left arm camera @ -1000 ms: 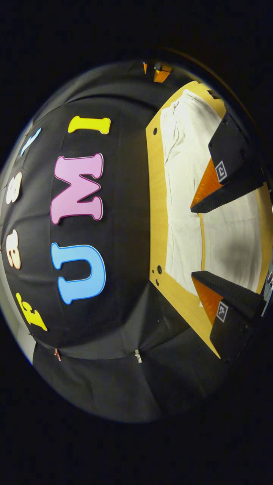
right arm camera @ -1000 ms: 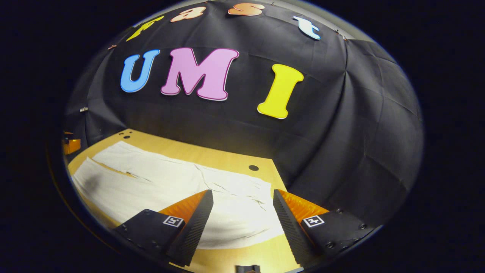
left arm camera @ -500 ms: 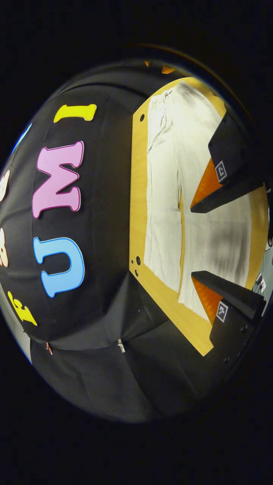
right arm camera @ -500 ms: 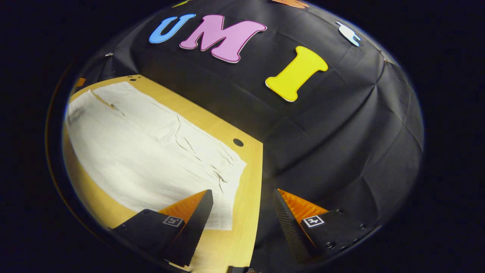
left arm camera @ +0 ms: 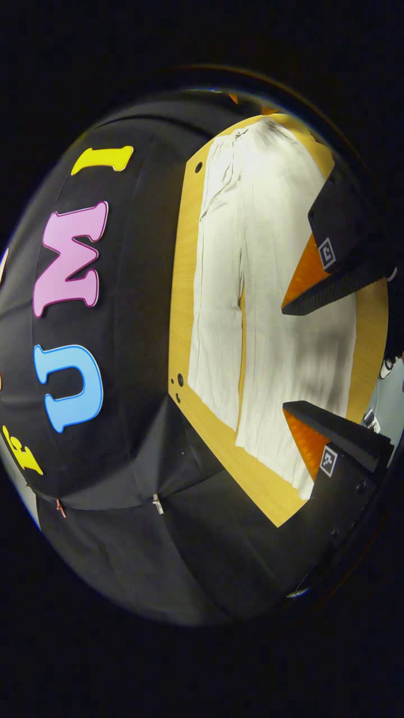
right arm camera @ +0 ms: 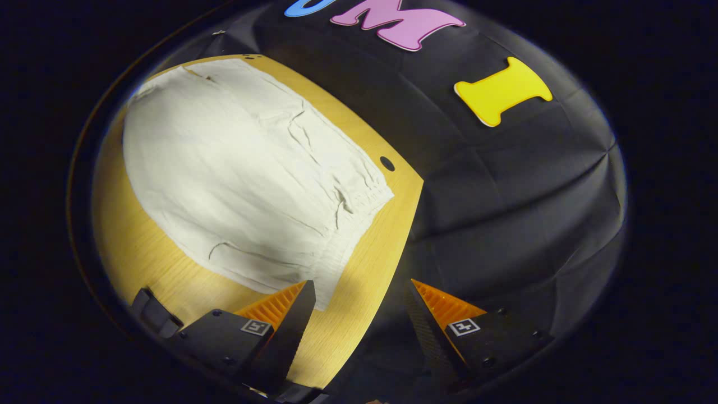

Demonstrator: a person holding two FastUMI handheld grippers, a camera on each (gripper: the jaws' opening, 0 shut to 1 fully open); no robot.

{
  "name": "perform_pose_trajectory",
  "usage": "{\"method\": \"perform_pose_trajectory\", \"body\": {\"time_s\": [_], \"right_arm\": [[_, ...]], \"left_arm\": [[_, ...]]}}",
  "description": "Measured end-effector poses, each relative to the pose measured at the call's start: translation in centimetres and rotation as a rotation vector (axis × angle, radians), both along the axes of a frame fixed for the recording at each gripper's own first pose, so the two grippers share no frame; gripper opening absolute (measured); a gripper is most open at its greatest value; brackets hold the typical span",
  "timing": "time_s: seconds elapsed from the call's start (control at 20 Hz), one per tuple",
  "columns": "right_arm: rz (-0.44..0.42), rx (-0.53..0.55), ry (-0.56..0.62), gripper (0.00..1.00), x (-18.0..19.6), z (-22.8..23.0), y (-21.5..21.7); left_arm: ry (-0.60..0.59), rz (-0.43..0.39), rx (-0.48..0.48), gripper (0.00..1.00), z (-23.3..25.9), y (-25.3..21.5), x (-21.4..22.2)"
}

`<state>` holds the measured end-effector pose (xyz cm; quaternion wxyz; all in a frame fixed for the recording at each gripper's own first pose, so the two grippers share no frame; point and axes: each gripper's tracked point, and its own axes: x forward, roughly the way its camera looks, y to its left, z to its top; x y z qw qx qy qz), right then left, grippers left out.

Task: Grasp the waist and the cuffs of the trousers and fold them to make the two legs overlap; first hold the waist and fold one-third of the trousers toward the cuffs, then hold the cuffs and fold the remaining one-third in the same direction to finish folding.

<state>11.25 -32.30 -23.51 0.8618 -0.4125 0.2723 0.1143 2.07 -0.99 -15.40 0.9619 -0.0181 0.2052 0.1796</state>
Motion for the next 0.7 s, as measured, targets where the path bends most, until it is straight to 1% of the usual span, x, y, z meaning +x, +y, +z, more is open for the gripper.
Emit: {"method": "perform_pose_trajectory", "body": {"time_s": [0.2, 0.35, 0.4, 0.45, 0.55, 0.7], "right_arm": [[0.111, -0.077, 0.071, 0.98, -0.5, -2.3, 1.0], [0.195, -0.133, 0.108, 0.98, -0.7, -3.9, 2.1], [0.225, -0.157, 0.096, 0.98, -0.5, -3.7, 2.6], [0.252, -0.181, 0.093, 0.96, -0.5, -3.8, 2.9], [0.308, -0.221, 0.096, 0.96, -0.3, -4.1, 3.6], [0.384, -0.284, 0.101, 0.94, 0.4, -4.3, 4.4]], "left_arm": [[0.022, 0.019, -0.013, 0.98, -1.1, 0.3, -0.9], [0.026, 0.012, 0.016, 0.98, -0.9, 0.5, -0.5], [0.021, 0.007, 0.030, 0.98, -0.6, 0.6, -0.5], [0.017, 0.003, 0.043, 0.98, -0.3, 0.7, -0.5], [0.013, -0.004, 0.062, 0.98, -0.2, 0.6, -0.5], [0.017, 0.000, 0.083, 0.98, -0.3, 0.6, -0.9]]}}
